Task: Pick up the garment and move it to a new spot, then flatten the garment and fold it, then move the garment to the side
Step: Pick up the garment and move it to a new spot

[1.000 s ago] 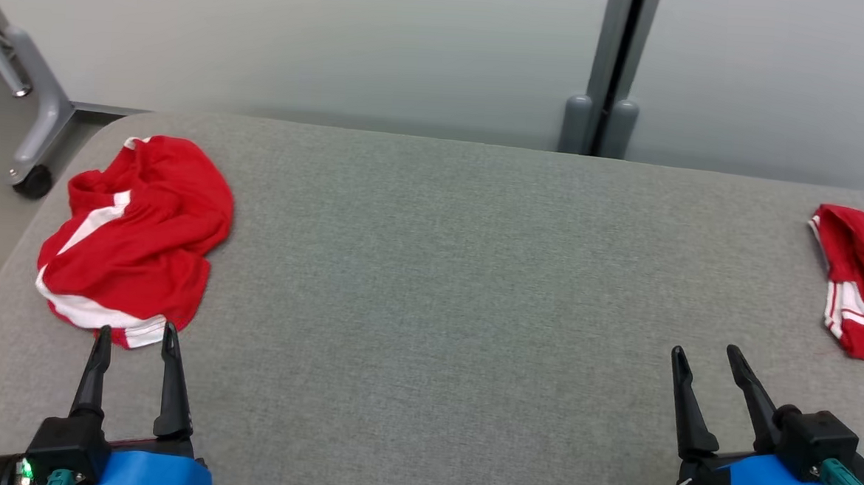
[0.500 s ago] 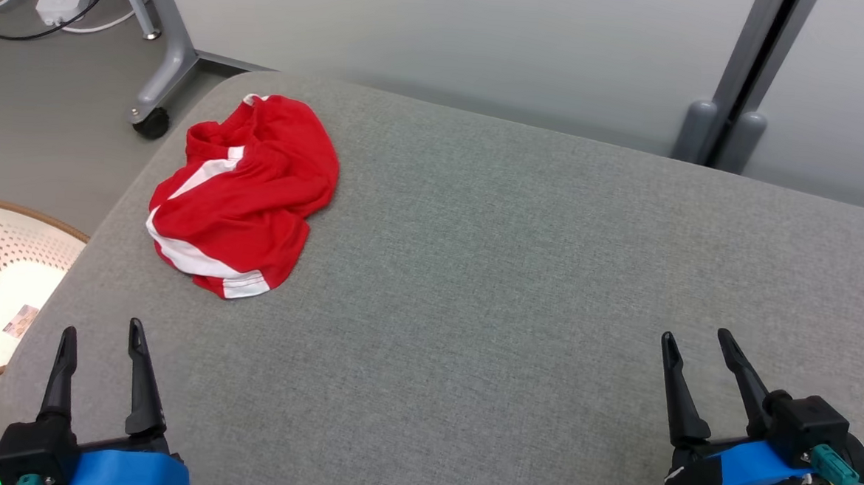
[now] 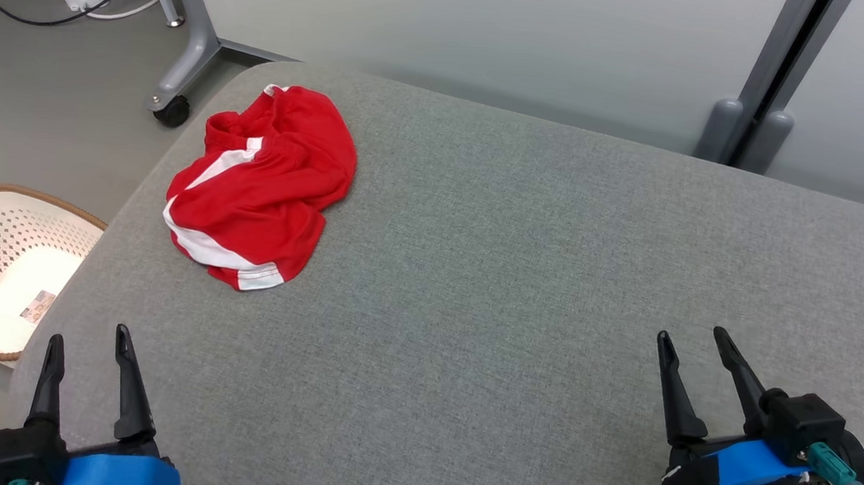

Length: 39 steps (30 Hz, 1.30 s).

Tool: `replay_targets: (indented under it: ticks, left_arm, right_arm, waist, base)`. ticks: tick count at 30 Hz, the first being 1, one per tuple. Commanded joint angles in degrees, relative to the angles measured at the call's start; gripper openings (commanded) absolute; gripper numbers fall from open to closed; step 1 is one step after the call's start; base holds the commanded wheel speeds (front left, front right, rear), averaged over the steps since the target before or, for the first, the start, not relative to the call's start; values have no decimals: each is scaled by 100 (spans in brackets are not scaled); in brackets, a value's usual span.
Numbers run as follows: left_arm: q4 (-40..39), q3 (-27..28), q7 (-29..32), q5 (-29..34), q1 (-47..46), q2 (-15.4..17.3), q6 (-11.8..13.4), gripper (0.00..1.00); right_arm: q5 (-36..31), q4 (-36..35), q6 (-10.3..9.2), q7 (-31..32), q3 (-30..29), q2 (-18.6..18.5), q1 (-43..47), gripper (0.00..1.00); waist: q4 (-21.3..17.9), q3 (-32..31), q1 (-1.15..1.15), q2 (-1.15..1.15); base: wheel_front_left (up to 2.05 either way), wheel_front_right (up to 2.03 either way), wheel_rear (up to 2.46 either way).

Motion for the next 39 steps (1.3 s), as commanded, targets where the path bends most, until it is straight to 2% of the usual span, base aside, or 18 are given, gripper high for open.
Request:
replay_targets:
  ticks: [1,10,18,29,33,39]
  left_arm:
    - [8,-2,-13,-7,-143,14,-12,100]
    - [326,195,-13,-202,-1290,332,-144,100]
    - [1109,273,21,-411,-2982,915,-281,100]
    - [2830,-111,576,-465,-4892,1600,-430,100]
    - [3596,-289,879,-513,-5251,1694,-455,100]
    - [4573,-468,1304,-716,-5488,1665,-495,100]
  right_arm:
    - [-44,-56,2,5,-9,-4,-15,100]
    - [-262,-447,2,134,-133,-21,-227,100]
    - [-482,-1231,2,417,-289,-199,-510,100]
    - [-531,-2183,2,747,-619,-347,-722,100]
    - [-502,-2337,2,775,-686,-378,-751,100]
    - [-490,-2427,2,799,-751,-407,-768,100]
  waist:
    - [-43,23,0,0]
    - [-280,443,0,0]
    - [-678,1304,0,0]
    - [-1152,2381,0,0]
    - [-1226,2579,0,0]
    - [-1232,2673,0,0]
  base:
    - [0,0,0]
    - [0,0,0]
    - [0,0,0]
    - [0,0,0]
    - [0,0,0]
    - [0,0,0]
